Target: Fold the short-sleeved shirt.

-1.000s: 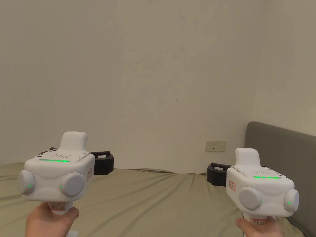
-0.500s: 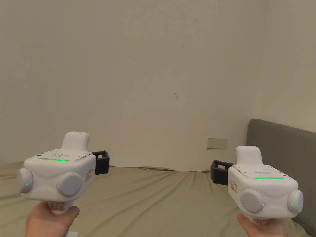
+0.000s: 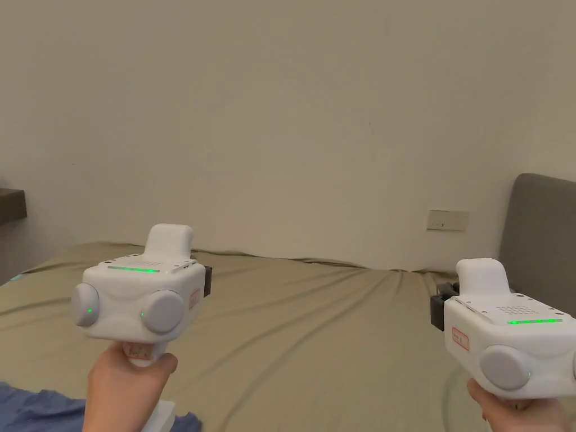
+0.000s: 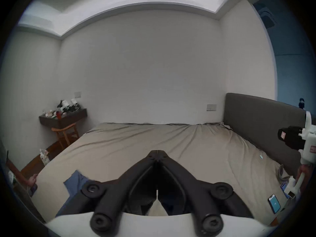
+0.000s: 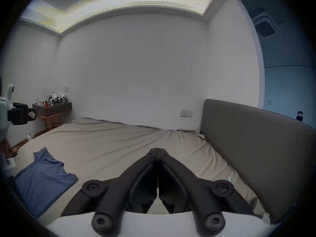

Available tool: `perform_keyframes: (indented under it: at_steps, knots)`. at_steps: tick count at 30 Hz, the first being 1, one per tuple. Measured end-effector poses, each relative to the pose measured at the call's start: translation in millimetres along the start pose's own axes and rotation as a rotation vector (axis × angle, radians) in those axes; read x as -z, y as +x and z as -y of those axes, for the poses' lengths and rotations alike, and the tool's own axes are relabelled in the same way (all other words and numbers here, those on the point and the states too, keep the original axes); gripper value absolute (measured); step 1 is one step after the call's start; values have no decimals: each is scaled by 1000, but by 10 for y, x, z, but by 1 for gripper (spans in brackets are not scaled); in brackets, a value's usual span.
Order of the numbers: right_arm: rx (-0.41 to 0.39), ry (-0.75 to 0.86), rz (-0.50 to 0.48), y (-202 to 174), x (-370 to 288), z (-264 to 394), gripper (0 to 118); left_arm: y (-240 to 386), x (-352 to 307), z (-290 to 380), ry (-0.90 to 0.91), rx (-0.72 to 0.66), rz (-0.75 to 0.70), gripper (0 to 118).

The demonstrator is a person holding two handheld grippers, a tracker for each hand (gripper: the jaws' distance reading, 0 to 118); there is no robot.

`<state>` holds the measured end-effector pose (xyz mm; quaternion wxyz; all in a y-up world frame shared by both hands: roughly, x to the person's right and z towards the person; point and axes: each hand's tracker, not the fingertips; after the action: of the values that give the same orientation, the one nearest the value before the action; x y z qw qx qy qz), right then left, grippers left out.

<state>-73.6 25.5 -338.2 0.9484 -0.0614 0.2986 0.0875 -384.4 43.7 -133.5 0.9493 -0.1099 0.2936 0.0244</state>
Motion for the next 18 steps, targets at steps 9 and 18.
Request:
perform_keyframes:
  at_steps: [9, 18]
  knots:
    - [-1, -70, -418, -2059, 324, 194, 3, -1729, -813, 723, -140, -30, -392, 0]
    - [-62, -115, -585, -3202, 351, 389, 3, -2623, -1124, 1179, -258, -69, -546, 0]
